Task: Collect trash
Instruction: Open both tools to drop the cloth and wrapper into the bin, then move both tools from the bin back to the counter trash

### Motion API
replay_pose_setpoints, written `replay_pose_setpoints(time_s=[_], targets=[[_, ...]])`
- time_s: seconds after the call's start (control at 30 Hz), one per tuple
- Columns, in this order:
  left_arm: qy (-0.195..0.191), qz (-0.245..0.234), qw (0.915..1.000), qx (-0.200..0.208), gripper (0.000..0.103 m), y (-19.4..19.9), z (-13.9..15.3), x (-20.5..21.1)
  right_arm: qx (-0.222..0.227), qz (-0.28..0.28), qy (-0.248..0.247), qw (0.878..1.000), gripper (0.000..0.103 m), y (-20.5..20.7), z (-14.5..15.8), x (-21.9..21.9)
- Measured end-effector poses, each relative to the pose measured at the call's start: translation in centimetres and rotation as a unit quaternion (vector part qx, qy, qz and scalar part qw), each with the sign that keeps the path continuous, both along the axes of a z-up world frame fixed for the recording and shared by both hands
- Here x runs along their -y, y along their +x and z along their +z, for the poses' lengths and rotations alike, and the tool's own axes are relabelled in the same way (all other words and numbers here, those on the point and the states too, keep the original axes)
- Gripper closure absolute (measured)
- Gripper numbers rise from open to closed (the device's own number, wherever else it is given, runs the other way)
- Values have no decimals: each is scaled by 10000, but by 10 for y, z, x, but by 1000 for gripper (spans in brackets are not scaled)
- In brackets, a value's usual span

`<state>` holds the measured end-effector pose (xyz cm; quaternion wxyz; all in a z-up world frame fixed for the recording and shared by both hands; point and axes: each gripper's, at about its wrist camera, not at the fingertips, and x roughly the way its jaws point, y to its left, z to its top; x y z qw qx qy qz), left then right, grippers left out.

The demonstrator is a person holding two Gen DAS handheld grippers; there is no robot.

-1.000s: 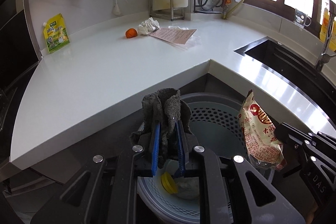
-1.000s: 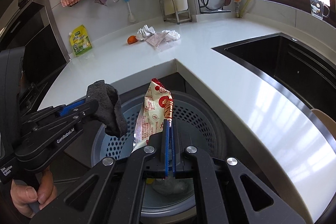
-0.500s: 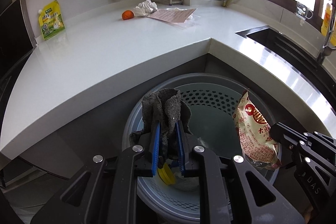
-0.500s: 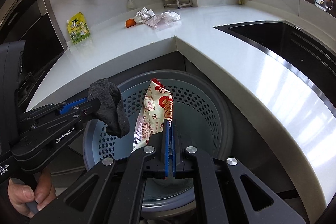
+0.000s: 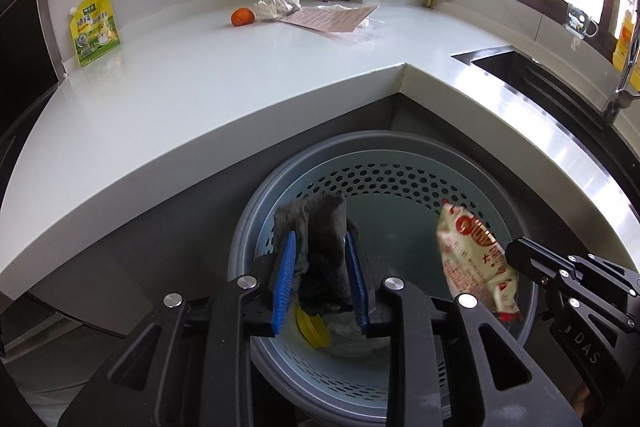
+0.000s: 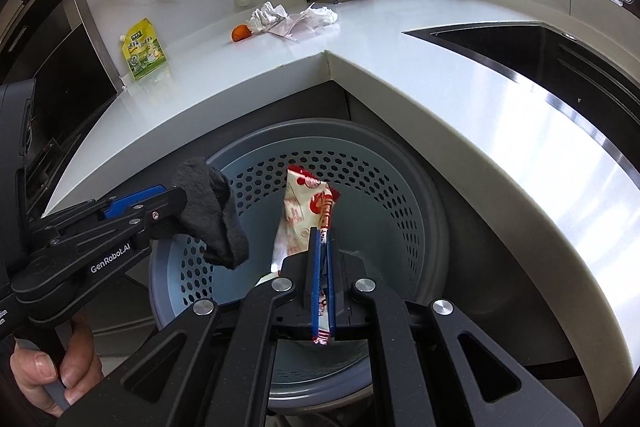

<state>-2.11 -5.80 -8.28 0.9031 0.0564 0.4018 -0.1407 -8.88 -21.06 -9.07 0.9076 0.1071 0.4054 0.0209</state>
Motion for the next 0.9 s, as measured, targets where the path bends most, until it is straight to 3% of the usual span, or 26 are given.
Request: replay_pose_setpoints(time_s=[0.07, 0.13, 0.33, 0.43, 0.5, 0.6, 0.73, 0.9], targets=[[1, -7, 10000, 23, 65, -1, 1, 0, 0, -33, -2, 10000, 80, -1, -1, 0], [1, 7, 10000, 37, 56, -2, 1, 0, 57, -80, 5, 10000, 69, -3, 0, 1], [2, 37, 10000, 12, 52, -2, 0, -2, 77, -120, 34, 9999, 69, -5, 2, 3], [10, 73, 10000, 43, 45, -3, 0, -4, 97, -150, 48, 9998, 69, -7, 3, 6], [24, 132, 9999, 97, 34, -4, 1, -6, 128, -172, 59, 9998, 66, -7, 4, 7], [9, 183, 9997, 160, 29, -5, 4, -9, 221, -195, 79, 9995, 64, -10, 7, 9], [15, 263, 9993, 266, 20, -6, 9, -14, 452, -226, 97, 9987, 53, -15, 14, 10], [-36, 349, 9983, 464, 9, -6, 23, -20, 584, -233, 91, 9980, 50, -14, 21, 12]])
